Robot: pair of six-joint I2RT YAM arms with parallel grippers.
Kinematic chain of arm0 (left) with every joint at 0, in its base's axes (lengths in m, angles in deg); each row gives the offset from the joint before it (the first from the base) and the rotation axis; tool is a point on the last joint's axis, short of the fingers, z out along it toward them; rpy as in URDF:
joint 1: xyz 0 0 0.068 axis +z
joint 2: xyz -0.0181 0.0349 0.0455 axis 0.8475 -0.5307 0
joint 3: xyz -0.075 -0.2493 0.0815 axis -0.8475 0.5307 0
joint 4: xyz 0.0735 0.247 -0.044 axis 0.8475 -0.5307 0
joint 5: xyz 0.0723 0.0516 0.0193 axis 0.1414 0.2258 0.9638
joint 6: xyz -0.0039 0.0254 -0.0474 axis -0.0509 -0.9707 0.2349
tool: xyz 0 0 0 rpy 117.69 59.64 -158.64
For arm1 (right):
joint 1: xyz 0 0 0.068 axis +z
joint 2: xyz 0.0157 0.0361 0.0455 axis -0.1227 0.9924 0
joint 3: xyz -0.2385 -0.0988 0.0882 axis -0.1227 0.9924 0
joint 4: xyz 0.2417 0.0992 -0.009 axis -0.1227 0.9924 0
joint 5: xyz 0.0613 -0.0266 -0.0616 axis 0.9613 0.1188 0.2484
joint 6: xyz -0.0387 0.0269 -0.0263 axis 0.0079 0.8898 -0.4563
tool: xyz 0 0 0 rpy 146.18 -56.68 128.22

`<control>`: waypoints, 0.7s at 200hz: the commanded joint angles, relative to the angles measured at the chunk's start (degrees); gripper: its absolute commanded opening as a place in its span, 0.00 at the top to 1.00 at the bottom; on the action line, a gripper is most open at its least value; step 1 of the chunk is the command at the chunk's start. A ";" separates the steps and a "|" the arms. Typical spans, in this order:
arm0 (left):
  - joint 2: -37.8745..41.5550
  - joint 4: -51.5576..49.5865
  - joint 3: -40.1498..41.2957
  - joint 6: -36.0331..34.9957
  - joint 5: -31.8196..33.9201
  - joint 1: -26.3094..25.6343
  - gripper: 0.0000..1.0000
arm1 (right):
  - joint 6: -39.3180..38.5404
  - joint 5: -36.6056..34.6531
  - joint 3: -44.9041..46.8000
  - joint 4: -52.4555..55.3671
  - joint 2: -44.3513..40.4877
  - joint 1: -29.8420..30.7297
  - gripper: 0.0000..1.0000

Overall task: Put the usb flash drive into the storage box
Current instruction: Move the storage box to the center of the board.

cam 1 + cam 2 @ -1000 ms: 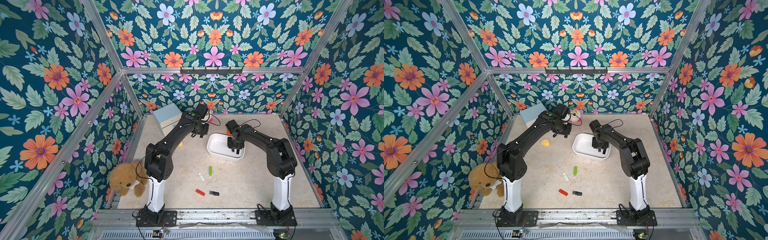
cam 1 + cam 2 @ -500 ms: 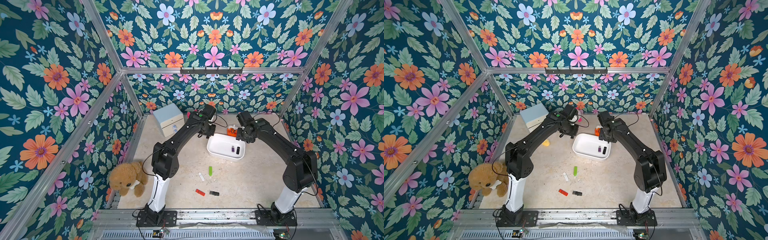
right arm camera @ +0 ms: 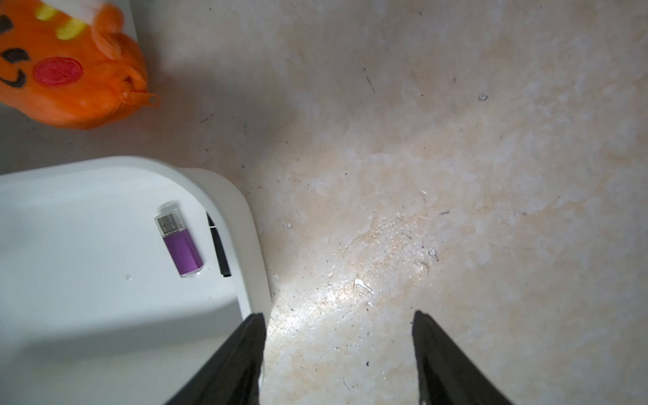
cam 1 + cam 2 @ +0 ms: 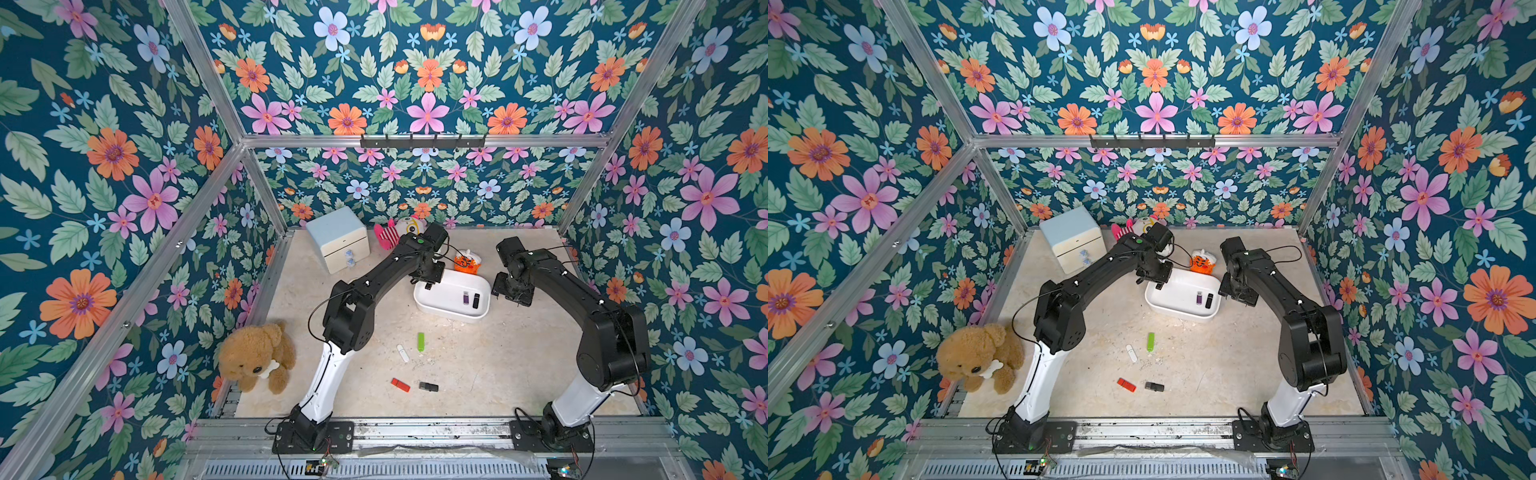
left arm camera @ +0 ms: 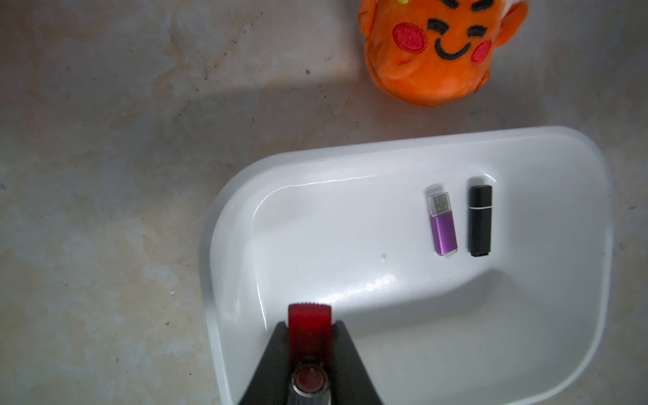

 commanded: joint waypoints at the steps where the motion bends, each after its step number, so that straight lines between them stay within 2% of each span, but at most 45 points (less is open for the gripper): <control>1: -1.00 0.96 -0.16 0.61 1.35 -0.09 1.00 | -0.24 2.37 -0.09 -0.84 1.71 -0.10 0.29; 140: -5.05 -0.46 1.35 0.34 5.23 -0.14 1.00 | -1.28 8.50 1.45 -4.66 5.24 1.74 0.27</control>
